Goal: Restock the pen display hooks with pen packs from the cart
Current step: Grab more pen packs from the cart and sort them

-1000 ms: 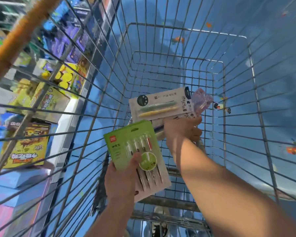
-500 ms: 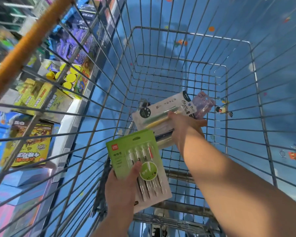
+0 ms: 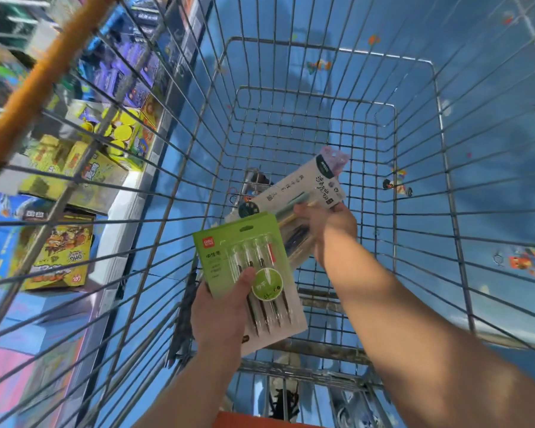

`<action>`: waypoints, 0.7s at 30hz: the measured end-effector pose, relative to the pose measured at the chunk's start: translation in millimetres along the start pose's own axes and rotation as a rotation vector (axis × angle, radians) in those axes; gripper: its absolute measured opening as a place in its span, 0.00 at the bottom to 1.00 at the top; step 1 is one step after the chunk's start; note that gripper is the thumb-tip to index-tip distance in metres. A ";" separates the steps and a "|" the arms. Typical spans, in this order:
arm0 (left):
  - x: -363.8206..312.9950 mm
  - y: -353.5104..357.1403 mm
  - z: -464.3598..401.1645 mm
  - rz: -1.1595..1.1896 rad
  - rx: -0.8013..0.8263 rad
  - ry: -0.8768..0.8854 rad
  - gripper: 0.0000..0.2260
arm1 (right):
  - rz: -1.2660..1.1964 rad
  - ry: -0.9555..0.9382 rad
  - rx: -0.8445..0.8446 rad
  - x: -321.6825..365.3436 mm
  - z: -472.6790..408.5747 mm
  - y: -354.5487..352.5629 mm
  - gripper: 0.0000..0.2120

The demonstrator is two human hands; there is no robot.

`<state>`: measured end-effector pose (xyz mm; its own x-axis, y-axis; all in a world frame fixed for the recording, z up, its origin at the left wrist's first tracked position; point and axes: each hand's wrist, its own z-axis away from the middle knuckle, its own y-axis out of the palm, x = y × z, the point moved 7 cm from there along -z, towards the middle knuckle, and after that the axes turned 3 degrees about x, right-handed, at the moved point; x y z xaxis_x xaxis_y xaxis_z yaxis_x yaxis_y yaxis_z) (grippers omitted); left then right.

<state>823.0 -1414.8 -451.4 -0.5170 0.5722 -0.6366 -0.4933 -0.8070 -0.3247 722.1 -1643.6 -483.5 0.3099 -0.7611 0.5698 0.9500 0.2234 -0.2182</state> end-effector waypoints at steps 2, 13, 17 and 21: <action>-1.6 -5.8 3.5 -0.031 -0.016 -0.002 0.14 | -0.026 0.021 -0.011 -0.2 8.4 0.7 0.21; -10.6 -42.7 9.1 -0.257 -0.104 0.043 0.16 | 0.128 -0.533 -0.280 34.9 70.4 -56.3 0.21; -13.9 -47.1 18.5 -0.304 -0.076 0.051 0.14 | 0.225 -0.757 -0.240 74.9 106.8 -51.1 0.26; -15.9 -46.8 19.3 -0.282 -0.001 0.036 0.14 | 0.462 -0.700 0.044 94.8 130.3 -38.0 0.17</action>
<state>840.8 -1383.3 -412.6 -0.3339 0.7687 -0.5456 -0.6136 -0.6166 -0.4932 720.4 -1644.9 -318.0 0.6067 -0.0365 0.7941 0.7177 0.4548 -0.5273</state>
